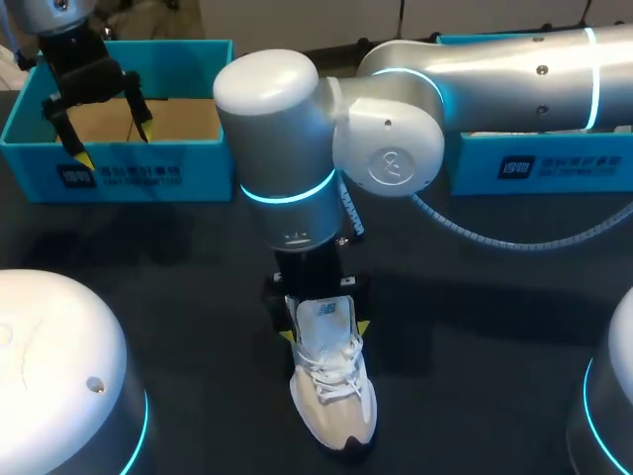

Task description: Take the shoe out of the shoebox, open the shoe tongue, remove and reinsert the insole, then place the shoe into the shoebox

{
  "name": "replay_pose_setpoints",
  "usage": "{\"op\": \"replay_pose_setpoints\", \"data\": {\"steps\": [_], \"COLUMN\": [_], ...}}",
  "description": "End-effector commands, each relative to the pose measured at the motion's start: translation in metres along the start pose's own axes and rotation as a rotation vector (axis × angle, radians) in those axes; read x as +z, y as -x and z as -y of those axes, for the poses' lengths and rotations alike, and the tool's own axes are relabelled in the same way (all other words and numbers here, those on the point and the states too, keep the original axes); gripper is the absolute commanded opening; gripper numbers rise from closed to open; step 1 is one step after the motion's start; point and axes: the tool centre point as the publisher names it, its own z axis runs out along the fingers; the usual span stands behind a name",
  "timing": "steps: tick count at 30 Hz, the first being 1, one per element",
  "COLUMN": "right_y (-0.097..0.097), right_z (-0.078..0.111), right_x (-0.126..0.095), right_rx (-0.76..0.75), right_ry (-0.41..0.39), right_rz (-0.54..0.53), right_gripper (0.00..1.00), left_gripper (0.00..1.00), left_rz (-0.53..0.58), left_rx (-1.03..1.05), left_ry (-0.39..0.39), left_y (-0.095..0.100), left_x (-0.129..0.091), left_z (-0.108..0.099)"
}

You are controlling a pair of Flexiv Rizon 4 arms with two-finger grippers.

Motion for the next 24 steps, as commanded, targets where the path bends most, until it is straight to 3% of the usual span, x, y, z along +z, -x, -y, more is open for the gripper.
{"op": "replay_pose_setpoints", "data": {"steps": [1, 10, 16, 18, 19, 24], "right_y": [0.010, 0.031, 0.029, 0.023, 0.021, 0.016], "right_z": [0.019, 0.058, 0.065, 0.065, 0.065, 0.057], "right_x": [-0.010, -0.022, -0.024, -0.026, -0.026, -0.024], "right_rx": [0.024, 0.007, 0.002, -0.001, -0.005, -0.014], "right_ry": [0.021, 0.019, 0.002, 0.000, 0.002, 0.003], "right_rz": [-0.020, -0.087, -0.104, -0.097, -0.090, -0.071], "right_gripper": [1.00, 1.00, 1.00, 0.56, 0.49, 0.40], "left_gripper": [1.00, 1.00, 1.00, 1.00, 1.00, 1.00], "left_rz": [-0.002, -0.002, -0.002, -0.002, -0.002, -0.002], "left_rx": [0.000, 0.000, 0.000, 0.000, 0.000, 0.000], "left_ry": [0.002, 0.002, 0.002, 0.002, 0.002, 0.002], "left_y": [0.000, 0.000, 0.000, 0.000, 0.000, 0.000], "left_x": [0.000, 0.000, 0.000, 0.000, 0.000, 0.000], "left_z": [0.000, 0.000, 0.000, 0.000, 0.000, 0.000]}}
